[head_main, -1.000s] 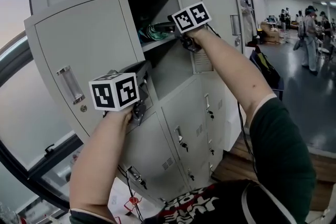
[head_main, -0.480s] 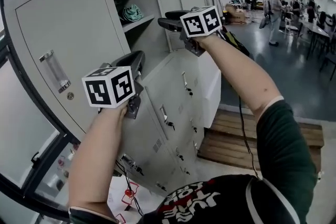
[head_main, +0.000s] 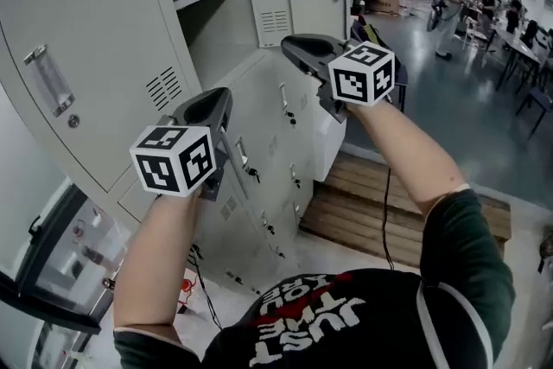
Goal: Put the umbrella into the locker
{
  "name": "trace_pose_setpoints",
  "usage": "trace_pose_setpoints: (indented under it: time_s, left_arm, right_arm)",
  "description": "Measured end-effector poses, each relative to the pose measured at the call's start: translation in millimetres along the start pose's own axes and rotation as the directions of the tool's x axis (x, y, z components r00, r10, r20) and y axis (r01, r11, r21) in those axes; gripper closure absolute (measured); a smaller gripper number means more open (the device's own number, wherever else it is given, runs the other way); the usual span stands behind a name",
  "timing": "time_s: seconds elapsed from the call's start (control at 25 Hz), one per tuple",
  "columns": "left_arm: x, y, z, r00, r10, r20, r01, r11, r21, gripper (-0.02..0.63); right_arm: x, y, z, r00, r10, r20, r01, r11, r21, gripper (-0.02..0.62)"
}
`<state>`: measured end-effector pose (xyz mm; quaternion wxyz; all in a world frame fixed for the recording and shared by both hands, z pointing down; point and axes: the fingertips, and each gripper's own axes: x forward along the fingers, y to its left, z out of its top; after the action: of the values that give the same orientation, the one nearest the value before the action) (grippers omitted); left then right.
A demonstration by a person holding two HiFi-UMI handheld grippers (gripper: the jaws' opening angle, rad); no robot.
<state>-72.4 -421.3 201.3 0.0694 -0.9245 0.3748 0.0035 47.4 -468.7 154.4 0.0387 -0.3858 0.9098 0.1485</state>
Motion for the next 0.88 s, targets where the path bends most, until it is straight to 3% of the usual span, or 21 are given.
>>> trace_pose_setpoints:
  time_s: [0.2, 0.44, 0.64, 0.88]
  left_arm:
    - [-1.5, -10.0, -58.4, 0.995, 0.095, 0.007, -0.095, 0.995, 0.007, 0.594]
    - [-12.8, -31.5, -158.4, 0.983, 0.178, -0.038, -0.18, 0.982, -0.055, 0.594]
    - [-29.7, -43.0, -228.2, 0.974, 0.211, -0.082, -0.221, 0.966, -0.137, 0.594]
    - [-50.5, -58.3, -288.7, 0.97, 0.183, -0.158, -0.211, 0.961, -0.177, 0.594]
  right_arm:
    - [-27.9, 10.0, -58.9, 0.998, 0.056, -0.024, -0.056, 0.998, 0.023, 0.549]
    - [-56.1, 28.6, -143.0, 0.988, 0.129, -0.083, -0.123, 0.989, 0.08, 0.551]
    - [-77.4, 44.6, -197.6, 0.983, 0.15, -0.107, -0.134, 0.981, 0.14, 0.552]
    - [-97.1, 61.0, -262.7, 0.978, 0.134, -0.159, -0.094, 0.967, 0.237, 0.557]
